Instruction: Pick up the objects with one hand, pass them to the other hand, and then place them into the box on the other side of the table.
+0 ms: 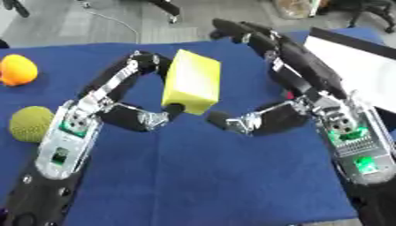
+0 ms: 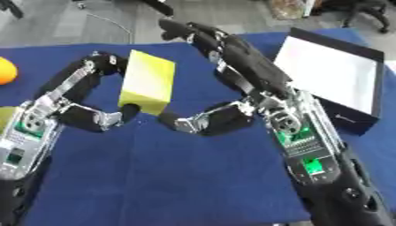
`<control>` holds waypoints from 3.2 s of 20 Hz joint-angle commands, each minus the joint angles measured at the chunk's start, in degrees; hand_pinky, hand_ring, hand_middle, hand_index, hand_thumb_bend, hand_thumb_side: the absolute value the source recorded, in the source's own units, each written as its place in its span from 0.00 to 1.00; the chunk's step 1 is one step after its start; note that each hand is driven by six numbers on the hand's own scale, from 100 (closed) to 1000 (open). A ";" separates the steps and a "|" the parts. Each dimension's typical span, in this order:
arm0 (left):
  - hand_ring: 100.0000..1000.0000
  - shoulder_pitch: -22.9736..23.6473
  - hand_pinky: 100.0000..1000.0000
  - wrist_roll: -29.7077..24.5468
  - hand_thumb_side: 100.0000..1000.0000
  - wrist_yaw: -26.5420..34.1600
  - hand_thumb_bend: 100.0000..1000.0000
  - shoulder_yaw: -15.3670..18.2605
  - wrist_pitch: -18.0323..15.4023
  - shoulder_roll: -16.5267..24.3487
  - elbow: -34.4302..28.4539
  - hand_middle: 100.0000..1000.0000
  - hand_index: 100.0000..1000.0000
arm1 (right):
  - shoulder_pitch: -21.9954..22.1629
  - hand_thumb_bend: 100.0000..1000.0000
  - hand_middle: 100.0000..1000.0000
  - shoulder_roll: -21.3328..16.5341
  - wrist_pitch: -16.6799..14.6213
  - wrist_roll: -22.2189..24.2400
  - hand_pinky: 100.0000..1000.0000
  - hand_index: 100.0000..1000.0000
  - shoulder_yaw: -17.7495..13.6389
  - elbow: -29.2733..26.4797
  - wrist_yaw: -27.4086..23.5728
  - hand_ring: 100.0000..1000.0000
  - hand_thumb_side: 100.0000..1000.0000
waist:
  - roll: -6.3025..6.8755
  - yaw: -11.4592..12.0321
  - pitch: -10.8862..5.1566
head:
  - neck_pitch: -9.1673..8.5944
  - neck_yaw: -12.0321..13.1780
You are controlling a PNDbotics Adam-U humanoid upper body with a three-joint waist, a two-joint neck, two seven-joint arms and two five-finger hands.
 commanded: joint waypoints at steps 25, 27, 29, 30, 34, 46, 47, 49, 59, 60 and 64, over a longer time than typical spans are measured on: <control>0.43 -1.12 0.72 1.48 0.22 -4.95 0.00 -1.80 -3.32 -0.53 -1.58 0.36 0.26 | -0.81 0.34 0.74 -0.22 6.19 7.08 0.74 1.00 1.24 -0.54 -0.49 0.83 0.40 | -0.69 -0.24 -0.48 | -0.14 -0.77; 0.43 -1.07 0.72 1.58 0.21 -5.78 0.00 -1.88 -3.76 -0.41 -2.22 0.36 0.26 | -0.76 0.33 0.73 -0.19 7.31 6.61 0.73 0.99 1.12 -0.54 0.22 0.82 0.40 | -0.66 -0.27 -0.48 | -0.14 -0.89; 0.43 -0.96 0.72 1.64 0.21 -6.58 0.00 -2.06 -4.14 -0.38 -2.66 0.36 0.26 | -0.72 0.31 0.72 -0.16 8.39 6.03 0.72 0.98 1.10 -0.54 0.99 0.81 0.39 | -0.62 -0.30 -0.47 | -0.14 -0.99; 0.43 -0.90 0.72 1.63 0.21 -7.01 0.00 -2.15 -4.34 -0.38 -2.85 0.36 0.27 | -0.70 0.31 0.71 -0.15 8.84 5.85 0.71 0.97 1.14 -0.54 1.35 0.81 0.39 | -0.61 -0.31 -0.46 | -0.14 -1.01; 0.43 -0.85 0.72 1.56 0.21 -8.21 0.00 -2.49 -4.96 -0.53 -3.40 0.36 0.27 | -0.65 0.29 0.63 -0.14 9.88 5.79 0.69 0.91 1.42 -0.54 2.36 0.77 0.38 | -0.58 -0.31 -0.45 | -0.14 -1.16; 0.44 -1.53 0.72 1.12 0.20 -8.76 0.00 -2.44 -5.04 -1.54 -3.70 0.36 0.27 | -0.84 0.23 0.52 -0.36 6.63 12.14 0.70 0.78 1.36 -0.54 6.73 0.71 0.31 | -0.60 -0.30 -0.49 | -0.14 -1.22; 0.44 -1.58 0.72 1.03 0.20 -8.71 0.00 -2.47 -5.04 -1.61 -3.70 0.36 0.27 | -0.89 0.24 0.52 -0.38 6.09 12.79 0.71 0.78 1.33 -0.54 7.23 0.71 0.32 | -0.60 -0.31 -0.50 | -0.14 -1.25; 0.44 -1.68 0.72 0.87 0.20 -8.68 0.00 -2.54 -4.99 -1.70 -3.74 0.36 0.27 | -0.96 0.24 0.53 -0.38 4.99 14.06 0.71 0.79 1.30 -0.54 8.03 0.71 0.32 | -0.58 -0.34 -0.51 | -0.14 -1.25; 0.45 -1.74 0.73 -0.02 0.24 -8.39 0.04 -2.81 -4.85 -1.86 -3.70 0.41 0.36 | -1.23 0.07 0.29 -0.55 4.09 13.71 0.62 0.56 0.81 -0.54 10.93 0.56 0.00 | -0.44 -0.48 -0.57 | -0.14 -1.33; 0.46 -1.71 0.74 -0.21 0.26 -8.44 0.07 -2.78 -4.87 -1.84 -3.71 0.41 0.37 | -1.25 0.04 0.26 -0.58 4.42 12.82 0.61 0.53 0.79 -0.54 11.21 0.55 0.00 | -0.43 -0.48 -0.58 | -0.14 -1.36; 0.48 -1.59 0.75 -1.39 0.34 -8.53 0.20 -2.71 -4.83 -1.88 -3.60 0.46 0.47 | -1.20 0.00 0.19 -0.53 6.13 8.82 0.57 0.47 0.65 -0.54 11.80 0.52 0.00 | -0.42 -0.50 -0.55 | -0.14 -1.45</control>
